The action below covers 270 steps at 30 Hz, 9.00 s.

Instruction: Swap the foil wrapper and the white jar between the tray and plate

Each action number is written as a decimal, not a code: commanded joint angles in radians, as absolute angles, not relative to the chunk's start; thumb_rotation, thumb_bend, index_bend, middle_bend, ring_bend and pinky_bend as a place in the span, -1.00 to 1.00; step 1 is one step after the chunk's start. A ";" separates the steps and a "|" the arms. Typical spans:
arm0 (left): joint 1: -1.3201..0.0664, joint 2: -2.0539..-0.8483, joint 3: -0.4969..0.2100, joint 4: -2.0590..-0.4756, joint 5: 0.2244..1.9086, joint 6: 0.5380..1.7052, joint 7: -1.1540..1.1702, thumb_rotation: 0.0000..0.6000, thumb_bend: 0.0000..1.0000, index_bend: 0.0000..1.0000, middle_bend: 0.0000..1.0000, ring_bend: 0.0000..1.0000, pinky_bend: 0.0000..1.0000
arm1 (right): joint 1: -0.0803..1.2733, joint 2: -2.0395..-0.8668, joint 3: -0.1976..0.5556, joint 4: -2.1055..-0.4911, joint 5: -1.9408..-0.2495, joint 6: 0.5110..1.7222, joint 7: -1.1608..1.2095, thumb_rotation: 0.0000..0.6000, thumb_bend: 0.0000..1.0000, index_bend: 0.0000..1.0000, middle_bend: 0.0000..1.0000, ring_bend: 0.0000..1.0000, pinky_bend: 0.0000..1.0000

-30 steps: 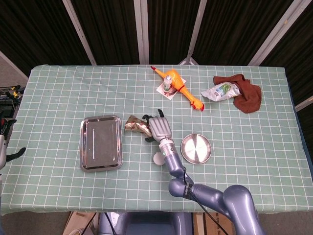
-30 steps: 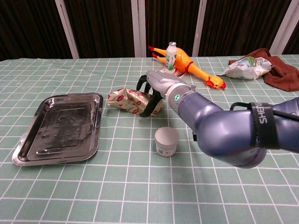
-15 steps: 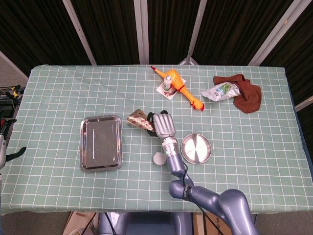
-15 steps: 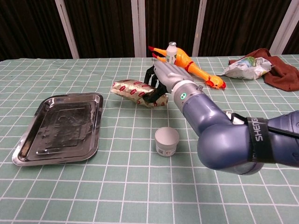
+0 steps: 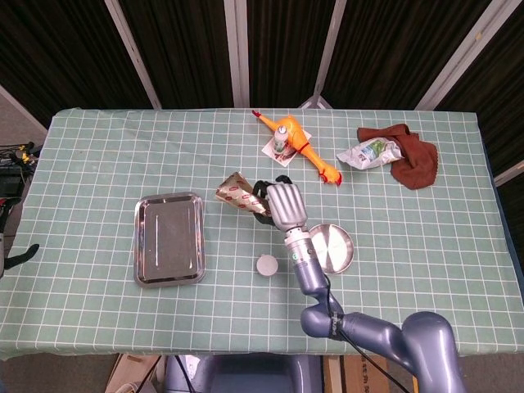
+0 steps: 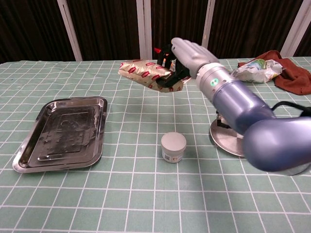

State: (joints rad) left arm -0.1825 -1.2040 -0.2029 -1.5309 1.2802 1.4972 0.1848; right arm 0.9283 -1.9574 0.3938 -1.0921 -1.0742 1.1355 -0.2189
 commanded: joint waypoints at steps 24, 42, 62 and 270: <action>-0.195 -1.230 -0.178 -1.540 1.314 1.490 0.236 1.00 -0.73 -0.54 -1.00 -1.00 -0.80 | 0.475 -1.490 0.101 -1.435 -1.264 1.344 -0.122 1.00 -0.06 0.16 0.28 0.38 -0.44; -0.195 -1.237 -0.176 -1.539 1.318 1.493 0.242 1.00 -0.73 -0.54 -1.00 -1.00 -0.80 | 0.417 -1.579 0.050 -1.337 -1.372 1.326 -0.029 1.00 -0.06 0.16 0.28 0.37 -0.46; -0.192 -1.234 -0.184 -1.538 1.310 1.498 0.235 1.00 -0.73 -0.54 -1.00 -1.00 -0.79 | 0.447 -1.665 0.096 -1.305 -1.371 1.252 -0.088 1.00 -0.06 0.08 0.02 -0.10 -0.69; -0.587 -1.605 0.051 -1.016 1.586 1.188 -0.117 1.00 0.01 -0.12 -0.18 -0.29 0.12 | 0.089 -1.386 0.166 -1.428 -1.387 1.541 -0.083 1.00 -0.62 -0.85 -0.81 -0.92 -1.00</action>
